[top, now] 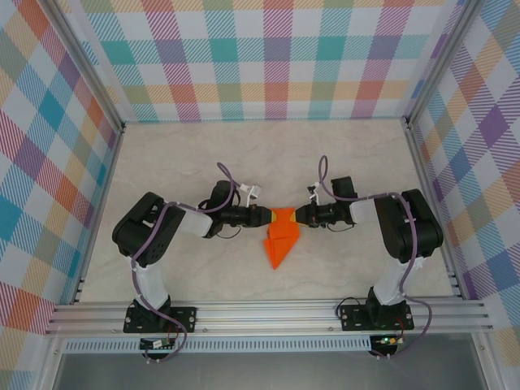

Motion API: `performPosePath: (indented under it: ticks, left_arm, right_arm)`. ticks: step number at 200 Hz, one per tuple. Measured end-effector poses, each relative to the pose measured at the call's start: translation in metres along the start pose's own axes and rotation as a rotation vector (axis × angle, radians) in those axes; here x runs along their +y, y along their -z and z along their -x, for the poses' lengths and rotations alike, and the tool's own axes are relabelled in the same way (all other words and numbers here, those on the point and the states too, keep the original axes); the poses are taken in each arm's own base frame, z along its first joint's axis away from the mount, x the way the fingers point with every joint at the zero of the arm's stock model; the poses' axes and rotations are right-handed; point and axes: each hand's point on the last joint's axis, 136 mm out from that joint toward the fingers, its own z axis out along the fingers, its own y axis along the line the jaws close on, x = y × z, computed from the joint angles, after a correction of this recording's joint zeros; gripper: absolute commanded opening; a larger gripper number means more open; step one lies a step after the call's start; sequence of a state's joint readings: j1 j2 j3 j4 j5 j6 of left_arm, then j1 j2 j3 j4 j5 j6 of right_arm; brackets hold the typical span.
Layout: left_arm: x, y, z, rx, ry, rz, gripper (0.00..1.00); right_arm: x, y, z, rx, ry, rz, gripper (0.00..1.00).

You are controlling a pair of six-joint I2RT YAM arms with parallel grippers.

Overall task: Fold a paper plane with a square sheet of paper (fold left side to right side)
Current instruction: Fold the wing for the fifth time at the center of the table.

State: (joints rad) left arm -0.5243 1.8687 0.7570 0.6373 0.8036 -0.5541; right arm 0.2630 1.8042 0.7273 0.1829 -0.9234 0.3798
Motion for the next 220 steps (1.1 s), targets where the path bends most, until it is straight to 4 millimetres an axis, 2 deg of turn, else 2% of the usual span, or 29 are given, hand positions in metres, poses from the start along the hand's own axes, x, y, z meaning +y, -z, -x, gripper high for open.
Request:
performPosePath:
  ticks: [25,40,52,75,98,118,150,164,178,220]
  left_arm:
    - [0.004,0.005,0.006,-0.004,0.003,0.034,0.55]
    - [0.002,0.017,0.011,-0.019,-0.013,0.081,0.66]
    - [-0.003,0.028,0.018,-0.042,-0.030,0.120,0.71]
    - [-0.026,0.057,0.032,-0.107,-0.086,0.192,0.68]
    - [-0.049,0.081,0.033,-0.162,-0.110,0.225,0.62]
    - [-0.055,0.090,0.013,-0.162,-0.085,0.235,0.62]
    - [-0.038,0.070,-0.054,-0.028,0.036,0.263,0.69]
    - [-0.032,0.065,-0.075,0.013,0.083,0.279,0.71]
    - [-0.031,0.061,-0.083,0.031,0.112,0.285,0.73]
    - [-0.024,0.044,-0.092,0.057,0.163,0.291,0.73]
  right_arm:
    - [-0.005,0.000,-0.005,0.003,-0.015,-0.019,0.07]
    - [-0.007,0.001,-0.007,0.002,-0.022,-0.033,0.07]
    - [-0.006,0.002,-0.008,-0.002,-0.021,-0.042,0.07]
    - [0.002,0.003,-0.007,-0.007,0.001,-0.047,0.07]
    - [0.010,0.004,-0.006,-0.013,0.025,-0.052,0.07]
    - [0.012,0.004,-0.007,-0.012,0.032,-0.057,0.07]
    - [0.010,0.001,-0.011,-0.001,0.022,-0.077,0.07]
    - [0.009,0.000,-0.012,0.004,0.020,-0.085,0.07]
    - [0.009,-0.001,-0.014,0.008,0.019,-0.089,0.08]
    - [0.007,-0.003,-0.016,0.013,0.016,-0.104,0.08]
